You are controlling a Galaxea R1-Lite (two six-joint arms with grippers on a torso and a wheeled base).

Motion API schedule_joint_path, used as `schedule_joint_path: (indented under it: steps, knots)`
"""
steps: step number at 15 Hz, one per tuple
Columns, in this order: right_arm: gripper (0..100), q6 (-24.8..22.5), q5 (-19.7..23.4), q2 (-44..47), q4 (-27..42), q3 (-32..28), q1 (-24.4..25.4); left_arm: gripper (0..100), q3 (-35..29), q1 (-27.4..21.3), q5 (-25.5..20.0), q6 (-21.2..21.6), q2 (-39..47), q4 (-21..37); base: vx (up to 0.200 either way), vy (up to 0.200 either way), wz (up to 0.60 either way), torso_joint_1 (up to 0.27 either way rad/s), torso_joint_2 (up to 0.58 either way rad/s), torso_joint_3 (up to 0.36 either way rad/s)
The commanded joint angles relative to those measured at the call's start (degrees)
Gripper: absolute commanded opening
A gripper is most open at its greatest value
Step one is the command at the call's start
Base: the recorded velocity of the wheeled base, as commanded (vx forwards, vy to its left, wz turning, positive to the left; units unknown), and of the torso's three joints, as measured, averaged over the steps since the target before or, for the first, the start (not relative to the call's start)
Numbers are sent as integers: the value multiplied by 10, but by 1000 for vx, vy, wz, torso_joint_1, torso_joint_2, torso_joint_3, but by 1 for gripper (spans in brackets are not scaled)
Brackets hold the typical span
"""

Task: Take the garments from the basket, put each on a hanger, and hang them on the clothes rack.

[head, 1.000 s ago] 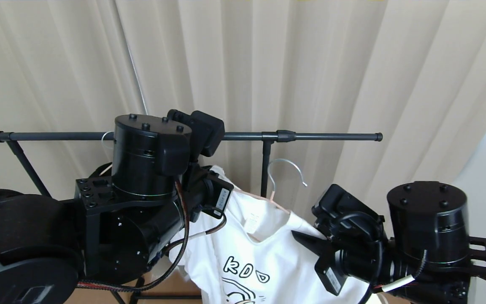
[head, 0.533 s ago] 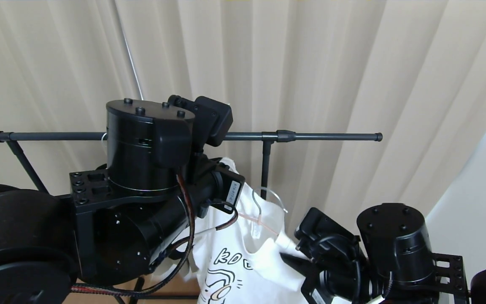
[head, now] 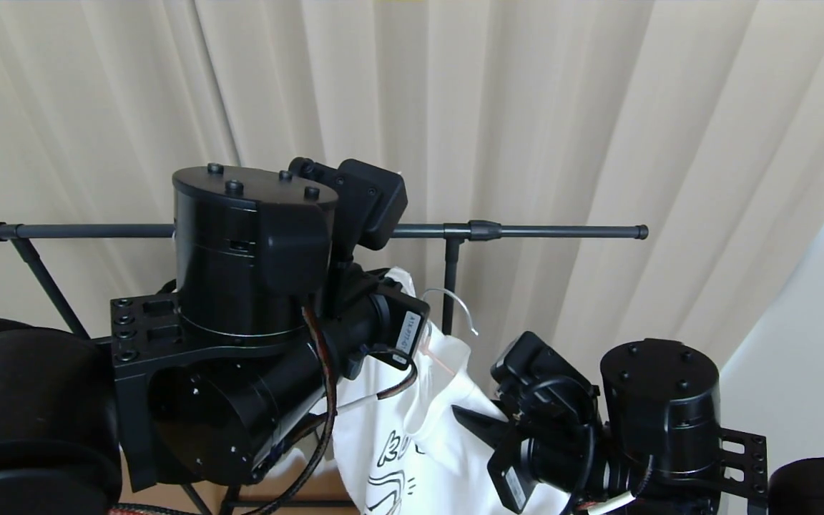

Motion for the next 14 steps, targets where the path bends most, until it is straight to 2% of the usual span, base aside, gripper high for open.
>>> schedule_joint_path:
  steps: [1,4,10,14]
  knots:
    - [0,2,-2,12,-13,0,0,0,2,-2,0,-3,-1,-1,0,0,0,0,0,0]
    - [0,13,-2,14,-57,4,0,0,10,-2,0,-4,-6,-1,0,0,0,0,0,0]
    - [0,16,-2,6,-71,5,-1,0,32,0,0,-11,-12,-4,0,0,0,0,0,0]
    - [0,14,-2,6,-107,9,-2,0,47,1,-2,-7,-27,-4,0,0,0,0,0,0]
